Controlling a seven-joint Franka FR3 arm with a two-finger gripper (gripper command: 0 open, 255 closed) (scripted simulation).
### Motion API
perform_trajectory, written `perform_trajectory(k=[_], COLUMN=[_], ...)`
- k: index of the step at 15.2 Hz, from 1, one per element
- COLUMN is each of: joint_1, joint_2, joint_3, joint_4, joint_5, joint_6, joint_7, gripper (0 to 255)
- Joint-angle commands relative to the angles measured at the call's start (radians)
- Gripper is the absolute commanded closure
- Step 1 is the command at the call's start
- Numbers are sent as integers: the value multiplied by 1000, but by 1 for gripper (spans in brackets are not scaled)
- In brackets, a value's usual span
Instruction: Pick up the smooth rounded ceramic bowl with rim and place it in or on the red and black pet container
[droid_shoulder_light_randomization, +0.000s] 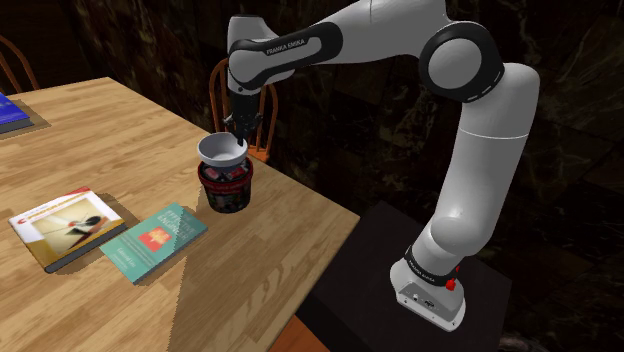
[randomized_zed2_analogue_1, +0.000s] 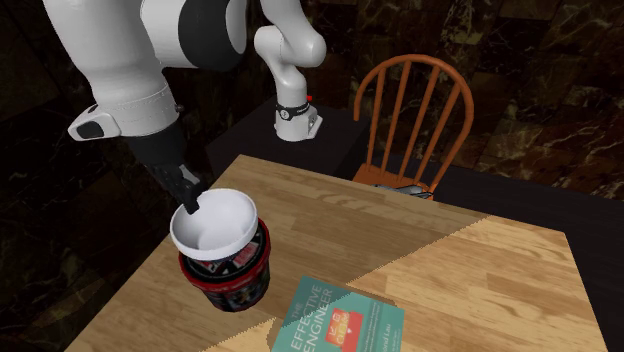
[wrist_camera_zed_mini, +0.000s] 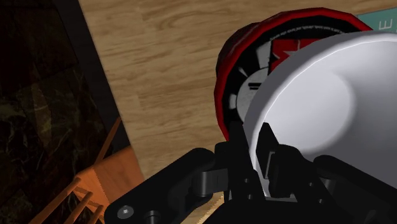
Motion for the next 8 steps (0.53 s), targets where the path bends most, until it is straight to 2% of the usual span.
perform_trajectory(k=[1,3,4,8], joint_1=[0,0,0,0], joint_2=[0,0,0,0], joint_3=[0,0,0,0], joint_4=[-1,-1,-1,-1], joint_5=[0,0,0,0], joint_6=[1,1,1,1], joint_7=[0,0,0,0], gripper=[255,255,0,0])
